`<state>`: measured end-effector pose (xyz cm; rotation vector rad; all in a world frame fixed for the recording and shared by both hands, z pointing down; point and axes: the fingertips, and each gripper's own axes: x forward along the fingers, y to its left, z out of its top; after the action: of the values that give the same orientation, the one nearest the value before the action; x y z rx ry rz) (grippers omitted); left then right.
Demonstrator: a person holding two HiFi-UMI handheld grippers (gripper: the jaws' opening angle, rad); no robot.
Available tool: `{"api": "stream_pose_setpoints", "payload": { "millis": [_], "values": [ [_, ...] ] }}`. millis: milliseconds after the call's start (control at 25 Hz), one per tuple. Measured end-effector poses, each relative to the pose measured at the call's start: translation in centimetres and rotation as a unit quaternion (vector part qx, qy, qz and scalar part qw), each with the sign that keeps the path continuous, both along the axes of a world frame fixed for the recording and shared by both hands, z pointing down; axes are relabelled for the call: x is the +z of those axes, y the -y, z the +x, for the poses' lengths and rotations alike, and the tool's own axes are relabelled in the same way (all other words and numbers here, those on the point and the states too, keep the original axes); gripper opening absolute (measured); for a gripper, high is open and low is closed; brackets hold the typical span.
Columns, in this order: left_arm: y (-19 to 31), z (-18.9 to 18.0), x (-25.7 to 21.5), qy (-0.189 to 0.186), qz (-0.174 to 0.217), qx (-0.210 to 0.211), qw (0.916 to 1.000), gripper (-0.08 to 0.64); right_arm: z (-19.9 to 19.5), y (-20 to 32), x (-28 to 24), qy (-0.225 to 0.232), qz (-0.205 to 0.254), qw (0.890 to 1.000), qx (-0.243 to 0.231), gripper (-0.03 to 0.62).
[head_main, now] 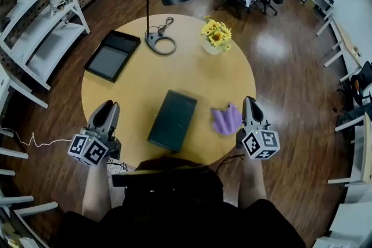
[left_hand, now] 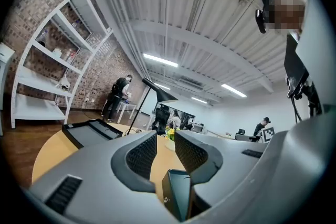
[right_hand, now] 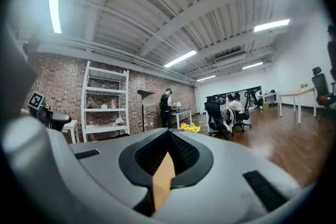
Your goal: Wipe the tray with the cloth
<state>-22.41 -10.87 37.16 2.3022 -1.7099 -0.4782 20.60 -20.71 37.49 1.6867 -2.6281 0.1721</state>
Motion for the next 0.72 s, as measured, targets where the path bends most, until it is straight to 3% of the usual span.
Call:
{"api": "stream_pose_setpoints", "payload": {
  "millis": [240,520,720],
  "values": [
    [-0.3,-0.2,-0.3,-0.019,0.003,-0.002,0.9998,0.092,0.3,-0.7,-0.5,0.028,-0.005,1.0,0.009,0.0],
    [-2.1,0.1,-1.7,-0.013,0.025,-0.004,0.9996,0.093,0.0,-2.6,-1.9,0.084,0.001,0.996,0.003,0.002],
    [-3.0,-1.0,-1.3,-0.011,0.021,-0.023,0.9994,0.092,-0.7,-3.3,-2.4,0.082,0.005,0.997,0.0,0.001]
  ]
}}
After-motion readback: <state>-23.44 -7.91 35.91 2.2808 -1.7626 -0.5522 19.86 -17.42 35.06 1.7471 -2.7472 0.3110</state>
